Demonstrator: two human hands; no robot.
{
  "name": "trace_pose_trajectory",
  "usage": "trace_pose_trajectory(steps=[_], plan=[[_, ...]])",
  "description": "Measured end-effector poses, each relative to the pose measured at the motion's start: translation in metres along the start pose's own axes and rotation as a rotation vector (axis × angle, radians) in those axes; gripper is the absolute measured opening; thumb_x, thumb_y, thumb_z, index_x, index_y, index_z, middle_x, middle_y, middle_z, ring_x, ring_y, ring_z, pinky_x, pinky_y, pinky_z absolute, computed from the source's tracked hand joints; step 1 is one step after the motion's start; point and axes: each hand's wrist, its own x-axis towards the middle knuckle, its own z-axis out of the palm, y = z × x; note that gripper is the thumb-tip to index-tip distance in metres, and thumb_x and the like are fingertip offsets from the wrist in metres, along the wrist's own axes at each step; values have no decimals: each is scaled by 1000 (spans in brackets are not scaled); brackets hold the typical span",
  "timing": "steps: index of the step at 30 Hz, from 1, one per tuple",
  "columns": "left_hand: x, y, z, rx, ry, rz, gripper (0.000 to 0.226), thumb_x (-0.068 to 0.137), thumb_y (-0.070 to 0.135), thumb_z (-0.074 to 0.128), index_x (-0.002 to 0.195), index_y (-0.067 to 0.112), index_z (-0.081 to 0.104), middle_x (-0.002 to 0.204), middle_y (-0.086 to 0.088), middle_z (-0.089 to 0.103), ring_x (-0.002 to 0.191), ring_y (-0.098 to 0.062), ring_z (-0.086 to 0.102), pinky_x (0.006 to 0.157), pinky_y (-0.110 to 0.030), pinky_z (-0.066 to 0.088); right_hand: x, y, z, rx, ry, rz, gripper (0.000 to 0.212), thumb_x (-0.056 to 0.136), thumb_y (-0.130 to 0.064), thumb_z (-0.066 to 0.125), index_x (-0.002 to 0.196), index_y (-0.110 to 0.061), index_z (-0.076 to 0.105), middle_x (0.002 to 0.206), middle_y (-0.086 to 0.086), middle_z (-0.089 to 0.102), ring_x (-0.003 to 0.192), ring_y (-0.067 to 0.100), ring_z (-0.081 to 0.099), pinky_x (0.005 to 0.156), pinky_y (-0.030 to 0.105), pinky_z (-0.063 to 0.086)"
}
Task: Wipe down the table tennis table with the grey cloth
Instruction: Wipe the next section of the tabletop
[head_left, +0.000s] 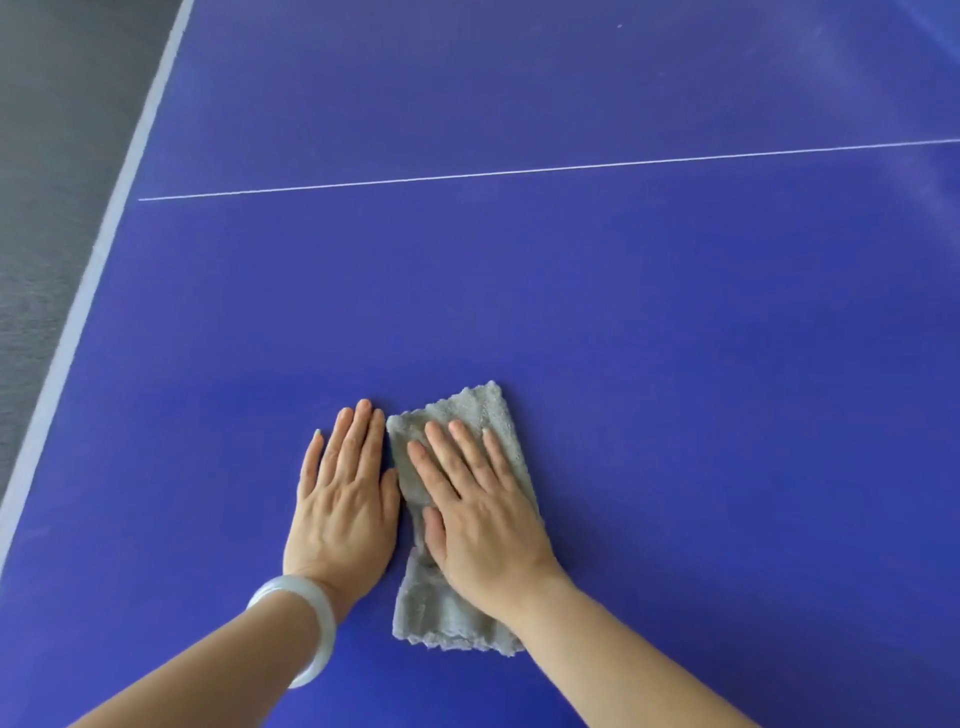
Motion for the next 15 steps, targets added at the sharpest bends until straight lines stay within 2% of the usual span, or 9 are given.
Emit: trace_pose_trajectory(steps=[1,3,5,7,9,11,12,13,15], plan=[[1,1,0,-7,3,-10,61,100,32,20,154,4,27,163,-7,21,151,-21,16,123,-41,9,-12,25,-7,7,0,-22,57,101,-33,33,156,-17,30,164,4,22,153,23,14,123,48,18],[2,6,-2,-16,5,-38,64,99,33,16,155,6,25,163,-5,18,152,-20,14,124,-40,8,-35,87,-21,-34,24,73,57,99,-31,32,154,-16,34,162,3,27,151,23,21,122,49,21],[1,9,-4,-22,-3,-55,66,97,35,13,156,7,23,164,-3,15,152,-18,11,125,-40,6,-48,153,-35,-84,48,274,60,97,-33,26,154,-14,34,161,7,28,150,28,25,121,50,21],[1,11,-5,-20,-7,-70,68,96,37,10,156,8,22,164,-2,14,153,-17,10,125,-39,4,-48,193,-47,-122,31,490,62,98,-34,20,156,-14,27,163,8,22,151,29,20,123,48,15],[1,12,-5,-15,-5,-76,69,95,38,9,157,9,21,164,-1,13,153,-17,8,125,-37,2,-34,186,-44,-135,27,680,59,101,-29,22,158,-14,20,165,10,16,152,30,14,123,49,12],[2,12,-4,-12,2,-77,70,94,39,7,157,10,20,165,-1,13,153,-16,8,125,-36,0,-19,135,-38,-105,65,816,57,103,-24,24,157,-8,21,164,17,17,151,39,16,120,56,15],[1,12,-4,-13,8,-76,70,94,39,7,157,10,21,165,-1,14,153,-16,8,125,-35,0,-17,98,-29,-117,88,791,55,103,-21,25,155,-3,24,161,22,21,148,44,19,118,60,18],[1,11,-3,-20,12,-77,71,94,40,7,157,10,21,165,-1,15,153,-17,9,125,-34,-1,-22,57,-18,-126,110,684,55,101,-19,26,153,0,28,158,25,26,146,48,22,116,64,20],[-1,9,-3,-38,23,-78,70,95,39,10,156,9,24,164,-3,17,152,-19,12,125,-34,1,-53,-14,0,-56,49,385,58,99,-26,30,151,-1,34,157,24,30,147,45,23,115,63,24]])
